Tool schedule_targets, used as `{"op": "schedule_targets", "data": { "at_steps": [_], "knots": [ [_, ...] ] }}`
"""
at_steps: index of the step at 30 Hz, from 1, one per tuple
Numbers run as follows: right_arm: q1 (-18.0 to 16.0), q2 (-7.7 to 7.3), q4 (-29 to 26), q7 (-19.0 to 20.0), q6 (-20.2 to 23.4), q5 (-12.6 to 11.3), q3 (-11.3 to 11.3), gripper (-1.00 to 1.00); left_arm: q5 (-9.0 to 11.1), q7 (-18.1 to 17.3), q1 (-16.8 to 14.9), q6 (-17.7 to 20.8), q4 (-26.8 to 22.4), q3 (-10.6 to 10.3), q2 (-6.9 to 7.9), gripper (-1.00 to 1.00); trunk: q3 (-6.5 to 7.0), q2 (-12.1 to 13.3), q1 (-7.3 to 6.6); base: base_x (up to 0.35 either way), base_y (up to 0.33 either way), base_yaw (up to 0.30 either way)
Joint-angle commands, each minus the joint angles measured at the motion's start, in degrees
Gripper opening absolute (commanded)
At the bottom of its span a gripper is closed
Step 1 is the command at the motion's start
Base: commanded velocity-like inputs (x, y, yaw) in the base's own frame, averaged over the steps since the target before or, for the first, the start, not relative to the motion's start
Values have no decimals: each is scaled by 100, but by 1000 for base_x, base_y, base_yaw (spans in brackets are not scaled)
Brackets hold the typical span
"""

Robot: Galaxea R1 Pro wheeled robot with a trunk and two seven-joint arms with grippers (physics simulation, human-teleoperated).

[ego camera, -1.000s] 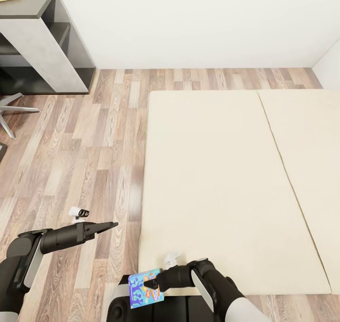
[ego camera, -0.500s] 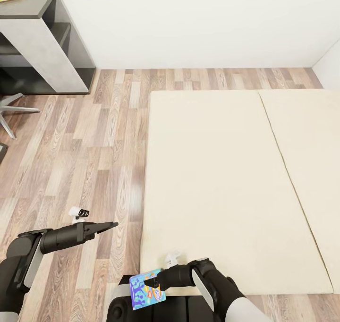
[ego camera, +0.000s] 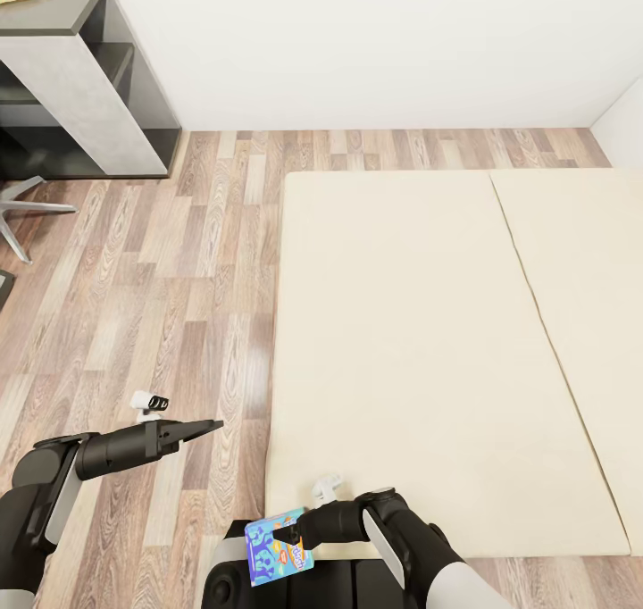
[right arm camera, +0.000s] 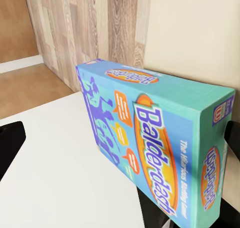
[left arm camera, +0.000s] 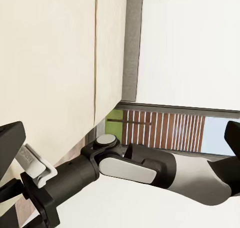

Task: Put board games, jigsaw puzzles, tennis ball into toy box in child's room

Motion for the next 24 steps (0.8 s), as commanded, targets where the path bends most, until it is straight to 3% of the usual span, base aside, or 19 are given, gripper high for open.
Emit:
{"op": "schedule_targets", "data": {
  "at_steps": [1,24],
  "knots": [
    [-2,0,-4,-13,54,-60,6,100,-3,-23,0,61,0,0,2,100,-3,-3,1,0,0,0],
    [-2,0,-19,-13,50,-60,-8,100,-3,-23,0,56,2,0,2,100,40,-3,1,0,0,0]
  ]
}}
